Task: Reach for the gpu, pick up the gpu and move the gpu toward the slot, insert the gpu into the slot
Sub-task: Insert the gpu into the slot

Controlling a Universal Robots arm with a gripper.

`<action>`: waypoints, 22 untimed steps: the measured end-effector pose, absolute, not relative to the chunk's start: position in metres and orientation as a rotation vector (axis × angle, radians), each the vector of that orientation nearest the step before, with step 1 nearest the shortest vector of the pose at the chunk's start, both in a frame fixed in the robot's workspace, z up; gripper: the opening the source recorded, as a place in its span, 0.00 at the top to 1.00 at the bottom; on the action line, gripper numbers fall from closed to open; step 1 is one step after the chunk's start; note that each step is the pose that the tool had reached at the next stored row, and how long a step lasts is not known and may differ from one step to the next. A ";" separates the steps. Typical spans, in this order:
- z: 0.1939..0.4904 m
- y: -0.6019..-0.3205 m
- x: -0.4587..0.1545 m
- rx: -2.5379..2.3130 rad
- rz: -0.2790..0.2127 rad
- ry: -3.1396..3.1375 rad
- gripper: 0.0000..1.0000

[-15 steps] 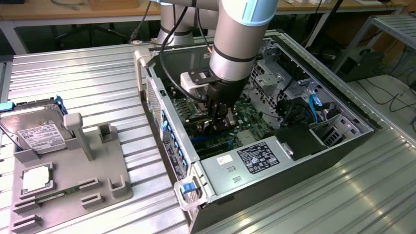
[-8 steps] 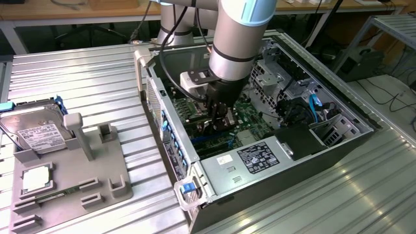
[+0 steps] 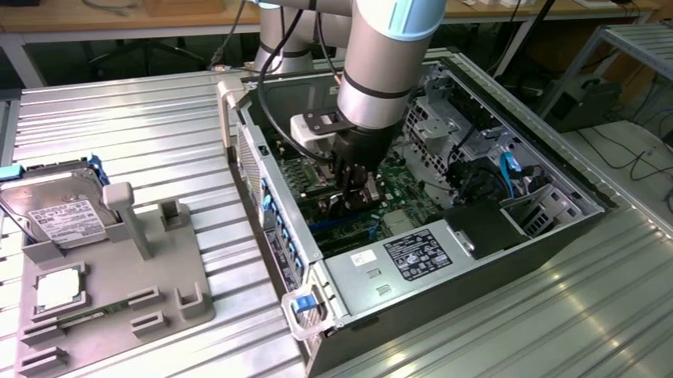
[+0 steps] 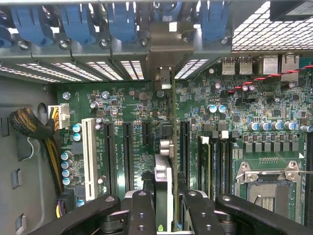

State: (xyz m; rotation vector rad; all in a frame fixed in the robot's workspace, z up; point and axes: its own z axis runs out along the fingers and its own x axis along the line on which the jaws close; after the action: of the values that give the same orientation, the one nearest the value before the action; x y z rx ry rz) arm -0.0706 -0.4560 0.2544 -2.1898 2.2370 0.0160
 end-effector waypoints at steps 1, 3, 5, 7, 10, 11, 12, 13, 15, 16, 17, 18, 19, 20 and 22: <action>0.254 -0.456 -0.071 -2.190 0.016 2.237 0.73; 0.254 -0.456 -0.071 -2.190 0.016 2.237 0.73; 0.253 -0.456 -0.071 -2.190 0.016 2.237 0.73; 0.253 -0.456 -0.071 -2.190 0.016 2.237 0.73; 0.252 -0.456 -0.071 -2.190 0.016 2.237 0.73; 0.252 -0.456 -0.071 -2.190 0.016 2.237 0.73; 0.252 -0.456 -0.071 -2.190 0.016 2.237 0.73; 0.252 -0.456 -0.071 -2.190 0.016 2.237 0.73; 0.252 -0.456 -0.071 -2.190 0.016 2.237 0.73; 0.252 -0.456 -0.071 -2.190 0.016 2.237 0.73; 0.252 -0.456 -0.071 -2.190 0.016 2.237 0.73; 0.252 -0.456 -0.071 -2.190 0.016 2.237 0.73; 0.251 -0.456 -0.071 -2.190 0.016 2.237 0.73; 0.251 -0.456 -0.071 -2.190 0.016 2.237 0.73; 0.250 -0.456 -0.071 -2.190 0.016 2.237 0.73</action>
State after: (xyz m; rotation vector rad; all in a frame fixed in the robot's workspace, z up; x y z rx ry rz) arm -0.0713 -0.4560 0.2505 -2.1897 2.2369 0.0160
